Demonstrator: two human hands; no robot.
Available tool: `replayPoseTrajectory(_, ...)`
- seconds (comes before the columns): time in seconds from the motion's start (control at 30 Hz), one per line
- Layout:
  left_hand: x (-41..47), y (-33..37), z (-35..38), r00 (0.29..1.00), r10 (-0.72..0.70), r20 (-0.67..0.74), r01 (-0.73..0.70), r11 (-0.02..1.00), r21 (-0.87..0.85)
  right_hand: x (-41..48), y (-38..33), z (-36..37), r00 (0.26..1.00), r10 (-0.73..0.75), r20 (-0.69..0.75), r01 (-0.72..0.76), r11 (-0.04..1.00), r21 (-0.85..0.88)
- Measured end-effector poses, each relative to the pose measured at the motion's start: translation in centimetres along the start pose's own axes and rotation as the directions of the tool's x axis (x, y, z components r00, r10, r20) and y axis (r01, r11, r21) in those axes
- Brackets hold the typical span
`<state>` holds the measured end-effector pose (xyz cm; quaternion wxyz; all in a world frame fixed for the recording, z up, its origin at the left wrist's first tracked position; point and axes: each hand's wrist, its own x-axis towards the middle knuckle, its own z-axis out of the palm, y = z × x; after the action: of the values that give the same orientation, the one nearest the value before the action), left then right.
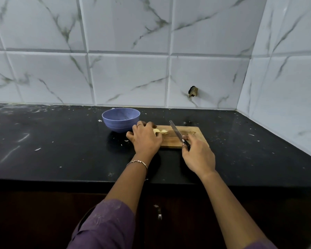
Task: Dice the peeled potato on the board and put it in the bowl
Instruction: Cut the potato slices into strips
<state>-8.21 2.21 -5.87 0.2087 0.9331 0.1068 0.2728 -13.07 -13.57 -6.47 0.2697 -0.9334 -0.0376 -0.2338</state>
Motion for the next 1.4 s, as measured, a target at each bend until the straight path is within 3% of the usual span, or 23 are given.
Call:
replayPoseTrajectory(0.17,2.4,1.5,0.5,0.966,0.209,0.155,-0.233,0.959,0.163,0.4,0.0,0.3,1.0,-0.014,-0.009,0.014,0.998,-0.064)
replayPoseTrajectory(0.3,4.3,2.2,0.9,0.917,0.217,0.335,-0.333,0.879,0.341,0.4,0.0,0.3,0.999,-0.022,-0.032,0.019,0.997,-0.077)
replayPoseTrajectory(0.47,5.7,2.4,1.3,0.884,0.217,0.413,-0.398,0.812,0.427,0.6,0.1,0.5,0.999,-0.017,-0.043,0.013,0.997,-0.08)
replayPoseTrajectory(1.03,3.1,4.9,1.4,0.87,0.312,0.382,-0.435,0.852,0.293,0.0,0.0,-0.1,0.992,0.104,-0.067,-0.103,0.994,0.021)
replayPoseTrajectory(1.4,-0.8,4.3,1.6,0.919,0.329,0.219,-0.374,0.903,0.212,-1.0,0.0,-0.9,0.991,0.131,-0.036,-0.129,0.991,0.038)
